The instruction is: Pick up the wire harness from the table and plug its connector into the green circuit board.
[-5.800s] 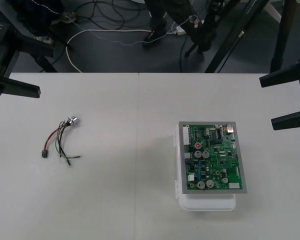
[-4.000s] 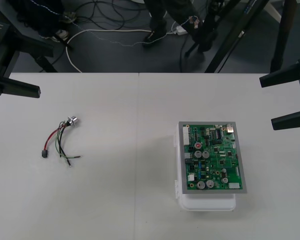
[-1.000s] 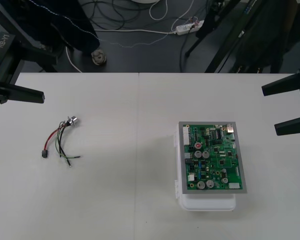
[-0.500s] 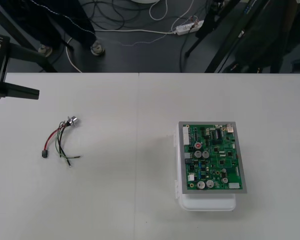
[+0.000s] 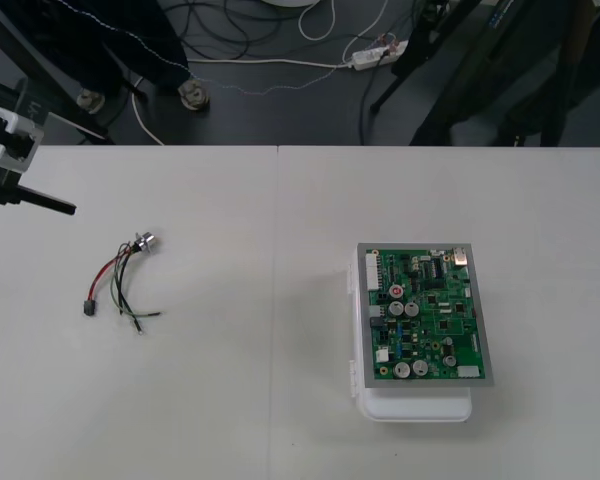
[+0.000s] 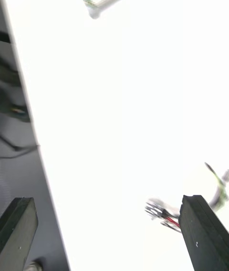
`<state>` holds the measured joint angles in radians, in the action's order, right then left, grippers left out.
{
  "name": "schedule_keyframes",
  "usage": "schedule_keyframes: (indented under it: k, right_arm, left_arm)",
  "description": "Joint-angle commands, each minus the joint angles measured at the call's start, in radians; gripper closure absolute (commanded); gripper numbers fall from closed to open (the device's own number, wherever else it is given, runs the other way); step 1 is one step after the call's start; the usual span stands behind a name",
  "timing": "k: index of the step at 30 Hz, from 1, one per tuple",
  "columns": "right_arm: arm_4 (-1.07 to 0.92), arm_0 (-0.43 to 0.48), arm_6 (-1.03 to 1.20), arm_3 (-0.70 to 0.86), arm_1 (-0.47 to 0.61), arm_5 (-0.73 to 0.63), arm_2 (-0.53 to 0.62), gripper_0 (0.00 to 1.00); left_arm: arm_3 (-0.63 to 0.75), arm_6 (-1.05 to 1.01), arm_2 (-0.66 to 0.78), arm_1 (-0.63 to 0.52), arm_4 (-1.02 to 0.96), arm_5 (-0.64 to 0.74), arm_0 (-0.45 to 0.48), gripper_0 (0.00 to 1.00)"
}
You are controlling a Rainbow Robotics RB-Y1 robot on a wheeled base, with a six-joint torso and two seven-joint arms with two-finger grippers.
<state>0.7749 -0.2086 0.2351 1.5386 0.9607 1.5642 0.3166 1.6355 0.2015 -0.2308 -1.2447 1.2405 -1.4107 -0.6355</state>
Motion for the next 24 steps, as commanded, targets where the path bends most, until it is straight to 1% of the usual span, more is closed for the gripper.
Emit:
schedule_keyframes:
  k: [1, 2, 5, 6, 11, 18, 24]
  right_arm:
    - [-0.035, 0.13, -0.023, 0.12, -0.005, 0.007, 0.11, 0.0]
    - [-0.035, 0.141, -0.023, 0.133, -0.005, 0.007, 0.119, 0.0]
    - [-0.083, 0.167, -0.023, 0.173, -0.005, 0.007, 0.134, 0.0]
    - [-0.095, 0.169, -0.023, 0.175, -0.005, 0.007, 0.133, 0.0]
    - [-0.201, 0.201, -0.033, 0.179, -0.005, 0.007, 0.09, 0.0]
    - [-0.2, 0.206, -0.046, 0.212, -0.005, 0.007, 0.101, 0.0]
    - [-0.207, 0.192, -0.077, 0.279, -0.005, 0.007, 0.107, 0.0]
  left_arm:
    - [0.023, 0.113, -0.228, -0.131, -0.006, 0.108, -0.182, 0.13]
    - [0.023, 0.131, -0.257, -0.139, -0.004, 0.119, -0.201, 0.13]
    - [0.023, 0.233, -0.4, -0.164, 0.017, 0.156, -0.3, 0.13]
    - [0.023, 0.246, -0.423, -0.167, 0.02, 0.162, -0.316, 0.13]
    - [0.012, 0.423, -0.611, -0.188, 0.039, 0.231, -0.443, 0.13]
    - [-0.003, 0.655, -0.797, -0.187, 0.057, 0.329, -0.555, 0.13]
    - [-0.029, 0.834, -1.003, -0.168, 0.073, 0.475, -0.65, 0.13]
